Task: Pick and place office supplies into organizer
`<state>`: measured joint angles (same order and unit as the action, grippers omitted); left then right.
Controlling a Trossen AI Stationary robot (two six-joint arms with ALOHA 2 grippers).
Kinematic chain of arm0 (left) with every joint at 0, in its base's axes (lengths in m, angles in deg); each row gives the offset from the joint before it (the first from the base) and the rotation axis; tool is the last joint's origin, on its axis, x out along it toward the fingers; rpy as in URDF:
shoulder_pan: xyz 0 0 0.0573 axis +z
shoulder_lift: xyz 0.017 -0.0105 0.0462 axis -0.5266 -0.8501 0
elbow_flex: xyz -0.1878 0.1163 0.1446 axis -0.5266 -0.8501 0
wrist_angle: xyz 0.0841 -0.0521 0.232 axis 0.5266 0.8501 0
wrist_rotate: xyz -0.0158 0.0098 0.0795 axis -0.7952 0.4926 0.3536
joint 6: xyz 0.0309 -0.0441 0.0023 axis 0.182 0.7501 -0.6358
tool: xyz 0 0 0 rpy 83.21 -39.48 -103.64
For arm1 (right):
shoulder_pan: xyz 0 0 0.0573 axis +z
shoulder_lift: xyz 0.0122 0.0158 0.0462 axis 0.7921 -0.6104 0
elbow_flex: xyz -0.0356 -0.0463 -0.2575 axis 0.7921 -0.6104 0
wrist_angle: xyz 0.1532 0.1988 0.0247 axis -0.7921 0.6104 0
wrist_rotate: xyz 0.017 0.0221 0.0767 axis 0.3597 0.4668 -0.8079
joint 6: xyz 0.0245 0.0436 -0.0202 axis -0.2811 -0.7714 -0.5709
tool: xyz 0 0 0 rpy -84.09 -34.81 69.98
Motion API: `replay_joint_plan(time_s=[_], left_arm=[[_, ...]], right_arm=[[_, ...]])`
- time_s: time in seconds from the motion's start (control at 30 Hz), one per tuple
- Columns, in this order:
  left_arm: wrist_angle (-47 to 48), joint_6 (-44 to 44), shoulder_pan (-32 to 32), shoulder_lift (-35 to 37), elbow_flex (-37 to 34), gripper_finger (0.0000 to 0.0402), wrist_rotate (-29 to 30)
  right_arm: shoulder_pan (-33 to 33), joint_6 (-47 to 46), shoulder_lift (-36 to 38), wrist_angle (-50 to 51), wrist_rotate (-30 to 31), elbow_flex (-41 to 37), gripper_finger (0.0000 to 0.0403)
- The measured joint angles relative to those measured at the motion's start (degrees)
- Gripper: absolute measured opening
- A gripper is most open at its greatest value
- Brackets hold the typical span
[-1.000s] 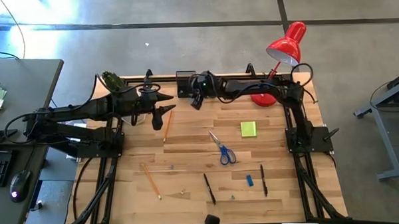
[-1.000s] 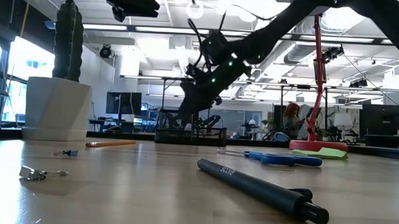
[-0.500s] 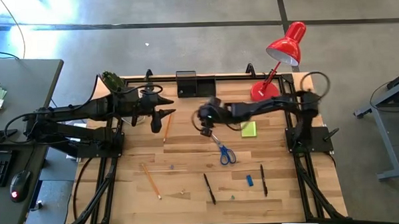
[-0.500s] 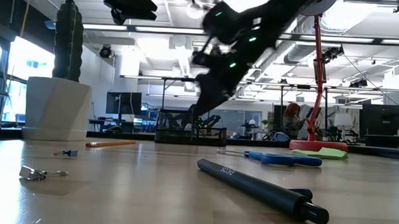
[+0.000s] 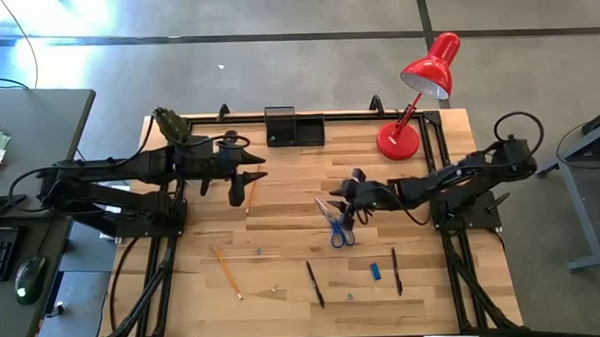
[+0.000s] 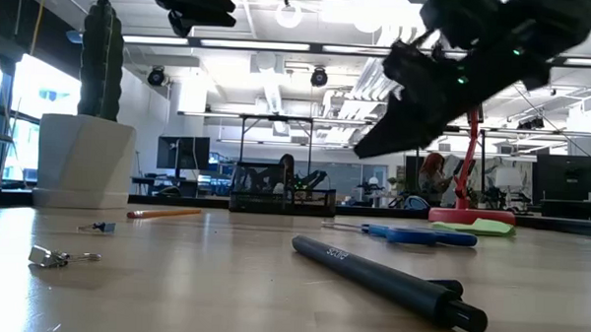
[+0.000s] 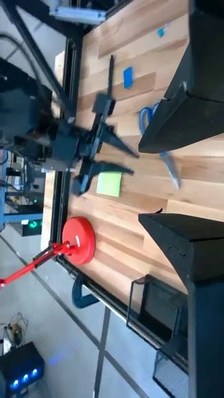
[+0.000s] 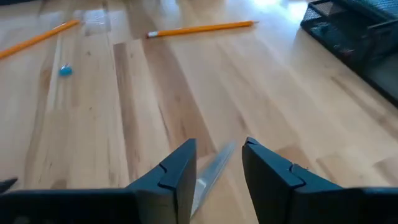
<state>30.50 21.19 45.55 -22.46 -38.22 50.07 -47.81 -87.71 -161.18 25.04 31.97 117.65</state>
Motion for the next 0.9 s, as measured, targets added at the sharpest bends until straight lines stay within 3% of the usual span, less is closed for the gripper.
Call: replay_joint_plan(time_s=[0.2, 0.4, 0.53, 0.7, 0.9], left_arm=[[0.5, 0.2, 0.0, -2.1, -0.1, 0.0156, -1.0], [0.5, 0.5, 0.0, -4.1, -0.1, 0.0156, -0.9], [1.1, 2.8, -0.6, -5.4, -0.1, 0.0156, -0.8], [5.0, 7.7, -5.1, -7.0, -0.1, 0.0156, 0.6], [10.1, 11.3, -16.1, -8.7, -0.1, 0.0156, 2.0]], right_arm=[[3.2, 0.8, 0.9, -1.4, 4.7, -1.3, 0.0123], [4.2, -1.2, 0.8, -0.3, 0.2, -1.3, 0.0123], [5.0, -6.7, -0.6, -1.0, 0.7, -1.3, 0.0123], [9.3, -11.5, -4.5, -4.7, 3.9, -1.3, 0.0123], [18.4, -10.9, -6.4, -9.0, 13.1, -1.3, 0.0123]])
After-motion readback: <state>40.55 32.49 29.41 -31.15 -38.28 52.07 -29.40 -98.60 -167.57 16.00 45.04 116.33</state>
